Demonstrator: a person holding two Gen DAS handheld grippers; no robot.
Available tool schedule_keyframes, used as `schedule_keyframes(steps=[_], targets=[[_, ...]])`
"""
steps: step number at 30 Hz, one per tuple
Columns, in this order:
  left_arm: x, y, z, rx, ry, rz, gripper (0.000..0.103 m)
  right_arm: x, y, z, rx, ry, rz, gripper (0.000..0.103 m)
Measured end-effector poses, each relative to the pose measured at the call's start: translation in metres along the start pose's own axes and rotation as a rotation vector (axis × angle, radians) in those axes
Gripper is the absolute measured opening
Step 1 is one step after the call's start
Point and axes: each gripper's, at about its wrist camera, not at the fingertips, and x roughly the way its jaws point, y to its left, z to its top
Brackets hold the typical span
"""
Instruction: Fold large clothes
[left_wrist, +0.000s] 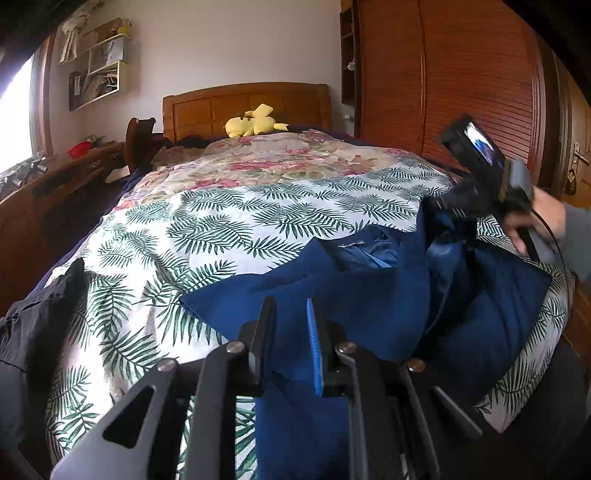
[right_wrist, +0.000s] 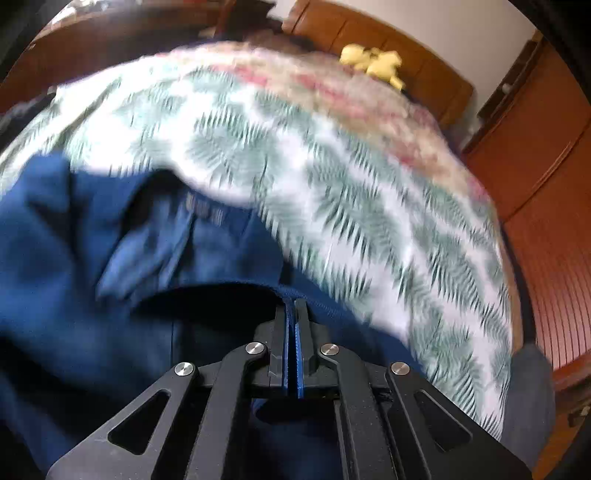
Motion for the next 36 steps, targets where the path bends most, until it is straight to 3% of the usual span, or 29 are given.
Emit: schedule_keyframes(steps=[4, 8, 10, 12, 13, 15, 20, 25, 36], targets=[[0.002, 0.005, -0.001, -0.007, 0.002, 0.012, 0.014, 0.007, 0.005, 0.041, -0.036, -0.03, 0.03, 0.0], [0.002, 0.009, -0.002, -0.008, 0.005, 0.024, 0.014, 0.011, 0.024, 0.056, -0.083, -0.011, 0.042, 0.001], [0.002, 0.012, -0.002, -0.012, 0.007, 0.028, 0.014, 0.004, 0.028, 0.055, -0.066, -0.031, 0.059, 0.013], [0.002, 0.015, -0.002, -0.016, 0.008, 0.03, 0.014, -0.006, 0.03, 0.052, -0.035, -0.063, 0.083, 0.053], [0.001, 0.017, -0.002, -0.019, 0.008, 0.032, 0.014, -0.013, 0.031, 0.051, -0.021, -0.079, 0.104, 0.055], [0.001, 0.02, -0.002, -0.024, 0.008, 0.039, 0.014, -0.025, 0.041, 0.048, -0.026, -0.088, 0.139, 0.055], [-0.004, 0.028, -0.003, -0.031, 0.003, 0.063, 0.014, -0.066, 0.083, 0.027, -0.11, -0.129, 0.321, 0.055], [-0.008, 0.038, -0.005, -0.048, 0.003, 0.077, 0.014, -0.085, 0.137, 0.002, -0.232, -0.097, 0.433, 0.055], [-0.012, 0.042, -0.008, -0.049, 0.0, 0.075, 0.014, -0.087, 0.167, -0.024, -0.373, -0.022, 0.485, 0.055]])
